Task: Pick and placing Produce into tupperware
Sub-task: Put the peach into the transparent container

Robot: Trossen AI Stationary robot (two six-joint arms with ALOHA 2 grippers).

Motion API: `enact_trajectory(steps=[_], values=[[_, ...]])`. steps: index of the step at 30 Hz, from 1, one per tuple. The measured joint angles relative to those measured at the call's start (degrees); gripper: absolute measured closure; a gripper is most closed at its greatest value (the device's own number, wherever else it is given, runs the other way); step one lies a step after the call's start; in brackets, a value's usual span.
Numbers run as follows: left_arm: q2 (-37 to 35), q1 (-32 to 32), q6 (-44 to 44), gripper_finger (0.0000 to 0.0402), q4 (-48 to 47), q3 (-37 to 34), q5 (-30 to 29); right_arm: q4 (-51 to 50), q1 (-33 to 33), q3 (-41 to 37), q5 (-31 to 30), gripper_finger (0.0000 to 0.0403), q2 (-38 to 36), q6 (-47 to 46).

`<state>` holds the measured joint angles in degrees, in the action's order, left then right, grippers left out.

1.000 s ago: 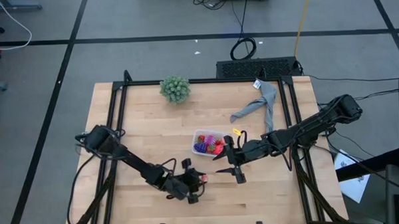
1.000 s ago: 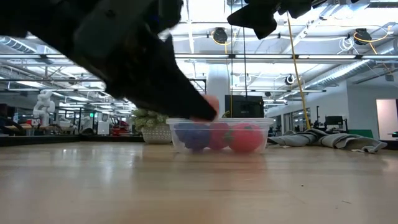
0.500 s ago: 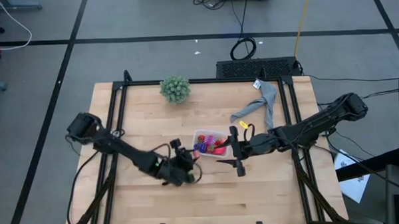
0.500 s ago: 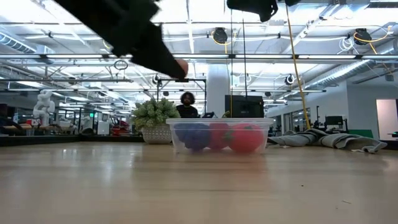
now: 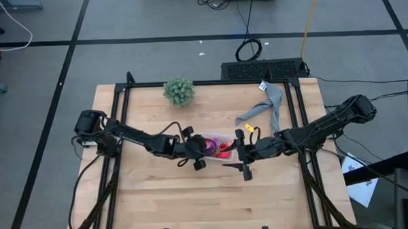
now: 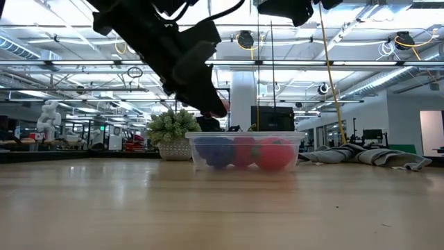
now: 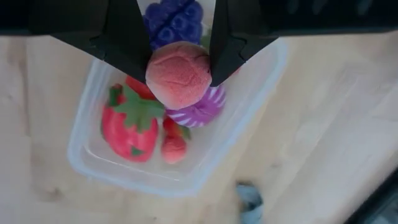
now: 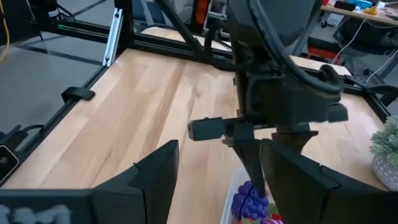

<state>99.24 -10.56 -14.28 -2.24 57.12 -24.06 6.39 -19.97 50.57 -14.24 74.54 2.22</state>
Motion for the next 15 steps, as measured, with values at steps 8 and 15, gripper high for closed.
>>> enact_trajectory(steps=[8,15], values=[[0.0,1.95,-1.4,0.0261,-0.3,0.0,2.08,-0.04,0.0,0.0,0.02,0.0183,0.0,0.15],[2.12,3.23,-2.94,0.0261,0.03,0.01,4.35,-0.24,0.0,0.0,0.07,0.0183,0.0,0.04]])
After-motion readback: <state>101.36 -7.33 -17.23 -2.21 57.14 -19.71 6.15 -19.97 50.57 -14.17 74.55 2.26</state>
